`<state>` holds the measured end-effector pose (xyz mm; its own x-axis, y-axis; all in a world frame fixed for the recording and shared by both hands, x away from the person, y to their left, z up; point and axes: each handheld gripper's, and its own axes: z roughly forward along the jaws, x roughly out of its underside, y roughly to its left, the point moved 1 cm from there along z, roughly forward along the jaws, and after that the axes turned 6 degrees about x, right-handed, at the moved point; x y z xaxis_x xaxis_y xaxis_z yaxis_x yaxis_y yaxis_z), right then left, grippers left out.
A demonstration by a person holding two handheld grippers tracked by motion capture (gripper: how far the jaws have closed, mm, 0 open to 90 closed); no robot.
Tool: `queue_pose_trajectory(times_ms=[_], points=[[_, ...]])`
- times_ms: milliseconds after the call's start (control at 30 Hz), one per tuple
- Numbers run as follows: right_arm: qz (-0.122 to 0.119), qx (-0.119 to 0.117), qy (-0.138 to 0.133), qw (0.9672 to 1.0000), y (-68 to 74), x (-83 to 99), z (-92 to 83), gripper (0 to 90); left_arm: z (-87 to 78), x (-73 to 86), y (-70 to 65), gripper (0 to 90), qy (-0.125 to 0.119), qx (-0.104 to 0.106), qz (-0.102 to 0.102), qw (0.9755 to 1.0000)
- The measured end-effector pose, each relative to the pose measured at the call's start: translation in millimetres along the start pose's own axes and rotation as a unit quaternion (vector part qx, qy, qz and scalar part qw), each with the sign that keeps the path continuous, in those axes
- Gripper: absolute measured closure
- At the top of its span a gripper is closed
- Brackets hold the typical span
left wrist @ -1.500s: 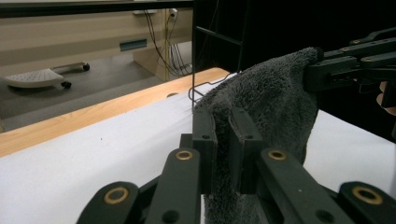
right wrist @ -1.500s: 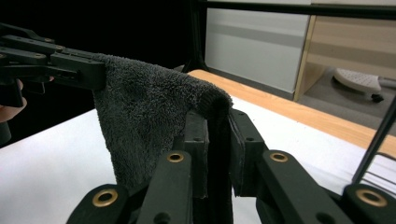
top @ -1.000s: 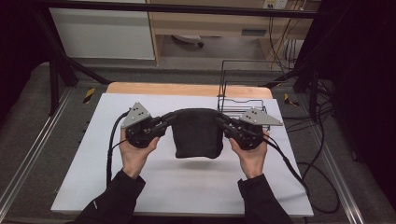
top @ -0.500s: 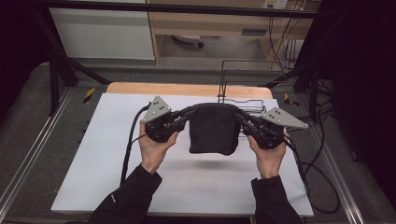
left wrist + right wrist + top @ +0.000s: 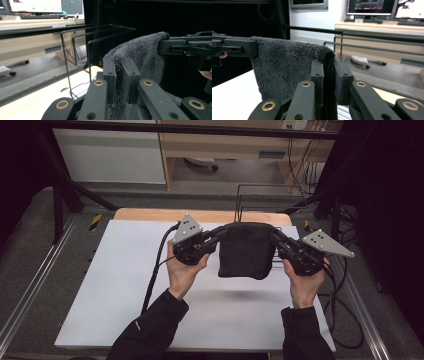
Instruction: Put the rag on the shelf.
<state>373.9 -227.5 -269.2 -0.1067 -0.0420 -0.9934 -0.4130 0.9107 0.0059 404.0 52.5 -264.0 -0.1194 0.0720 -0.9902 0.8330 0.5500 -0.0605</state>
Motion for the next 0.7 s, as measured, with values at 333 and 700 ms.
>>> queue_pose_trajectory(times_ms=[333,700], points=[[0.003,0.022,-0.031,0.9993,-14.4,-14.3,-6.5,80.1,17.7,-17.9,-3.4,82.0,-0.023,0.007,0.004,0.9997],[0.012,0.041,-0.065,0.9969,-28.8,-32.3,-12.3,80.3,36.7,-40.6,-7.7,82.0,-0.041,0.013,0.010,0.9990]])
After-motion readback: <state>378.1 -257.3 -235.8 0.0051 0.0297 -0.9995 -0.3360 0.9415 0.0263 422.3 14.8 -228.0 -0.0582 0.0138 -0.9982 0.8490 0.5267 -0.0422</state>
